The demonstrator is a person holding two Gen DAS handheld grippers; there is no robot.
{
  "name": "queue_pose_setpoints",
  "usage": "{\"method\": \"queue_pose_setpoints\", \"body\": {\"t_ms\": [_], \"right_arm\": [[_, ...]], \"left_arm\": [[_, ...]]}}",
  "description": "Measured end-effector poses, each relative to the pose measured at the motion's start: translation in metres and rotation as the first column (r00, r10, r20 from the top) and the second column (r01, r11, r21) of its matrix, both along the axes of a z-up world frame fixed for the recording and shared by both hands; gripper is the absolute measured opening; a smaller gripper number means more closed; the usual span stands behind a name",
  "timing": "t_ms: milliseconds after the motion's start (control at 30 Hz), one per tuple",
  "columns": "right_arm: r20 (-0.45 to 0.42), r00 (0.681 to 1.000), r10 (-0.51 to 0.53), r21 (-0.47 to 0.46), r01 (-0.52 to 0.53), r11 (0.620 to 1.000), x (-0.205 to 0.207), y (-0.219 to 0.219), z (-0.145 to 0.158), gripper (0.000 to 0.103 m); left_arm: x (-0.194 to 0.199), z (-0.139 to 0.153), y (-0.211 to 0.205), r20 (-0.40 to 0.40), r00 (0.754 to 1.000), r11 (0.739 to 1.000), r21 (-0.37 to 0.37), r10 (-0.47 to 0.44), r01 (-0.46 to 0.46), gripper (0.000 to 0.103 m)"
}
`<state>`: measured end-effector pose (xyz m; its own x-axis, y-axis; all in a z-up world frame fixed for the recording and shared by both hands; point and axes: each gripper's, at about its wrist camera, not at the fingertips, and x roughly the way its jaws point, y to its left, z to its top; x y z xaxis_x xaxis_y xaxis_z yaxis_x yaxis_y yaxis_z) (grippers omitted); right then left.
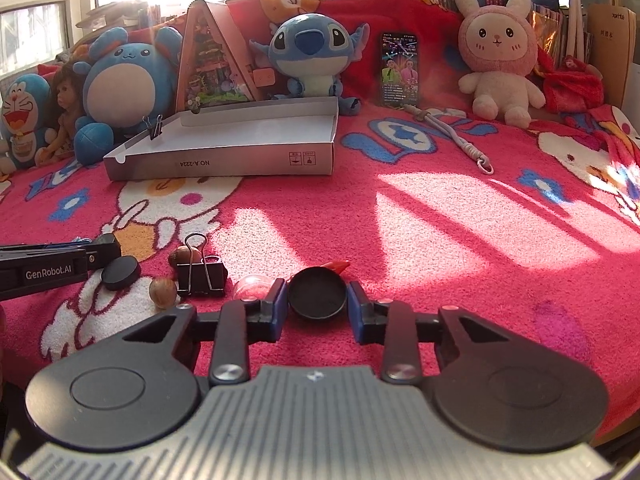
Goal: Organize rigid objects
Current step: 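Move the left gripper to a black round lid and close on it, then carry the black lid into the white box and open the left gripper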
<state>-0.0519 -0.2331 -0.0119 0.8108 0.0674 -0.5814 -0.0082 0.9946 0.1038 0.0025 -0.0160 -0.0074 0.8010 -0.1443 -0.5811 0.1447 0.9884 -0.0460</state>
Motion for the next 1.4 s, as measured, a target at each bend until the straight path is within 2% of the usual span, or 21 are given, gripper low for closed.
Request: {"method": "queue_pose_setpoints", "body": {"t_ms": [300,567,733,1133,1400], "right_arm": [[0.064,0.998,0.009,-0.002,-0.009,1.0,0.007,0.003,0.02,0.037],[0.082,0.997,-0.001,0.1,-0.007,0.995,0.036,-0.008,0.043,0.037],[0.093,0.996,-0.005,0.111,-0.005,0.994,0.051,-0.01,0.05,0.037],[0.065,0.998,0.022,0.149,-0.031,0.988,0.09,-0.013,0.062,0.037],[0.028,0.999,0.046,0.178,-0.051,0.983,0.124,-0.011,0.063,0.037]], "left_arm": [[0.005,0.025,-0.002,0.014,0.998,0.998,-0.01,-0.056,0.056,0.03],[0.033,0.048,0.004,-0.011,0.998,0.995,-0.075,-0.063,0.062,0.03],[0.048,0.055,0.007,-0.014,0.998,0.995,-0.086,-0.059,0.058,0.03],[0.09,0.068,0.004,-0.036,0.997,0.993,-0.101,-0.061,0.058,0.03],[0.13,0.064,-0.007,-0.09,0.993,0.992,-0.112,-0.069,0.059,0.03]]}}
